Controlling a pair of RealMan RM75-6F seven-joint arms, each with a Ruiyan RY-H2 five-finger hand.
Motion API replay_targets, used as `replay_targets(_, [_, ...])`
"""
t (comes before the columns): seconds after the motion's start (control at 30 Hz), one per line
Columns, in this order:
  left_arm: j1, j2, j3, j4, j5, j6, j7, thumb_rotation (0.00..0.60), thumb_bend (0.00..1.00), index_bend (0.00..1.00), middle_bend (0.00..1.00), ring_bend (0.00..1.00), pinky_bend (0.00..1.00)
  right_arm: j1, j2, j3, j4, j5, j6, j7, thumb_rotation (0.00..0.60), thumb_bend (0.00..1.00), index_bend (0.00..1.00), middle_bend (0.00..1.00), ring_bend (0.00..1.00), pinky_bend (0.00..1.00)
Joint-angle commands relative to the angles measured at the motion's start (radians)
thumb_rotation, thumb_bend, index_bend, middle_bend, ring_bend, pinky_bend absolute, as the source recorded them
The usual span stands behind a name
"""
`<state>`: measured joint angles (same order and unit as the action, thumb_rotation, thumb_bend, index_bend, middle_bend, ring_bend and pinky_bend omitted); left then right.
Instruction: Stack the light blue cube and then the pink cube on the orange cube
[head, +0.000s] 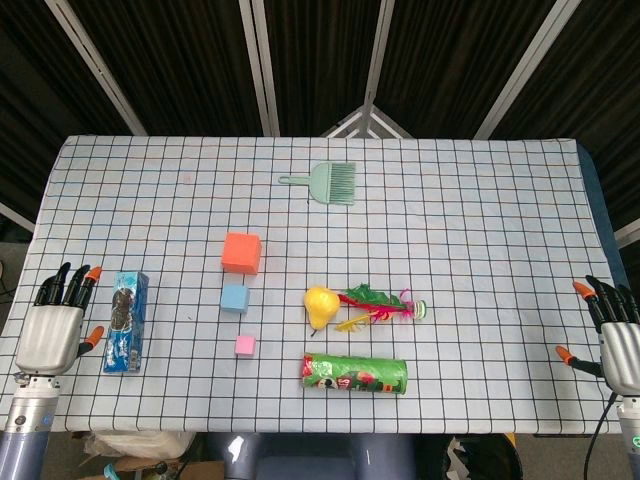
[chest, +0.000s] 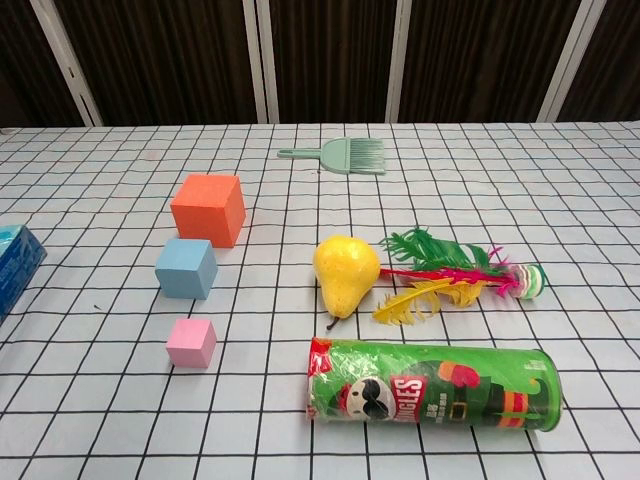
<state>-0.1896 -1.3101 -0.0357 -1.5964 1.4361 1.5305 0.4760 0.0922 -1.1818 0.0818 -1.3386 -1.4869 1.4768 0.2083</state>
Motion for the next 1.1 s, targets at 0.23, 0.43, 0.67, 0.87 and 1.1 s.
replay_targets(0.23, [0.01,0.001,0.001,-0.012,0.011,0.005,0.014,0.6,0.25,0.09,0.11,0.03,0.15,-0.001,0.003,0.001,-0.009,-0.01,0.011,0.005,0.6,0.15,0.14,0.09,0.1,0.05])
replay_targets(0.43, [0.009,0.0,-0.006,-0.009,0.01,-0.004,0.008,0.6,0.25,0.09,0.11,0.03,0.15,-0.001,0.009,-0.002,-0.018,-0.006,-0.001,0.008,0.6,0.15,0.14,0.09,0.1,0.05])
replay_targets(0.67, [0.008,-0.004,-0.002,-0.016,0.03,-0.012,0.006,0.6,0.25,0.09,0.11,0.03,0.15,-0.004,0.025,-0.006,-0.028,-0.003,-0.009,0.027,0.6,0.15,0.14,0.09,0.1,0.05])
replay_targets(0.87, [-0.017,0.021,-0.021,-0.081,0.029,-0.046,0.023,0.6,0.25,0.09,0.17,0.09,0.17,-0.001,0.029,-0.006,-0.026,0.003,-0.024,0.046,0.6,0.15,0.14,0.09,0.1,0.05])
replay_targets(1.1, [-0.074,0.06,-0.082,-0.237,-0.03,-0.105,0.143,0.6,0.24,0.11,0.6,0.47,0.55,0.003,0.033,-0.01,-0.032,-0.003,-0.034,0.058,0.6,0.15,0.14,0.09,0.1,0.05])
